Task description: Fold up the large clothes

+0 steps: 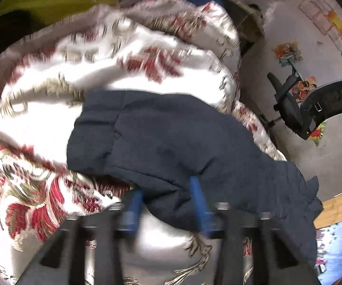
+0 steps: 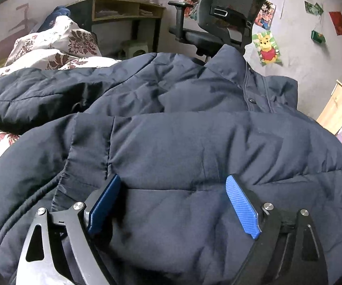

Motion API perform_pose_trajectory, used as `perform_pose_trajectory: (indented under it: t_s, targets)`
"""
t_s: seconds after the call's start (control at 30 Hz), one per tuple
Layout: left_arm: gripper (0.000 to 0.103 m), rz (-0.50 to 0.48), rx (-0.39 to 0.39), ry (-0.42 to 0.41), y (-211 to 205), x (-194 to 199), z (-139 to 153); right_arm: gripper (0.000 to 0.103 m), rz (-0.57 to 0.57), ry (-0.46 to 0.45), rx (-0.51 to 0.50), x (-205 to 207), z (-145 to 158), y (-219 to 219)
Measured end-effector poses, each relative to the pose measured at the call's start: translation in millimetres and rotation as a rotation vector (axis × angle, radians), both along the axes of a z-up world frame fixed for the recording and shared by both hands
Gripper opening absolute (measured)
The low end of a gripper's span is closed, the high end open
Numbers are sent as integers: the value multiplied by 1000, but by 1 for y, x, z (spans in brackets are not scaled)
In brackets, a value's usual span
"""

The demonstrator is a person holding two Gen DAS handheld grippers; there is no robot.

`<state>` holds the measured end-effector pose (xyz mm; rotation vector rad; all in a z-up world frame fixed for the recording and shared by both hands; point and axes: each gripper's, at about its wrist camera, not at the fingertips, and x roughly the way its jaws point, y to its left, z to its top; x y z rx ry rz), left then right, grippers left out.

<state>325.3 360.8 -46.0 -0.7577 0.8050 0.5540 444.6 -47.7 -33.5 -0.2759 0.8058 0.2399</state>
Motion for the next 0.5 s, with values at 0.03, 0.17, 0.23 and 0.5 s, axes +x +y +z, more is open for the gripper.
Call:
perform_pose_trajectory:
  t_s: [0.03, 0.17, 0.23, 0.5]
  targets:
    - [16, -2, 46, -3, -4, 1, 7, 87, 1, 1, 10, 0, 1, -1]
    - [8, -33, 228, -63, -25, 7, 46, 87, 13, 16, 74, 3, 9, -6]
    - [8, -63, 292, -104, -37, 13, 70, 87, 36, 30, 93, 4, 15, -9]
    - [6, -386, 393, -331, -128, 57, 190, 87, 74, 28, 51, 9, 81, -39]
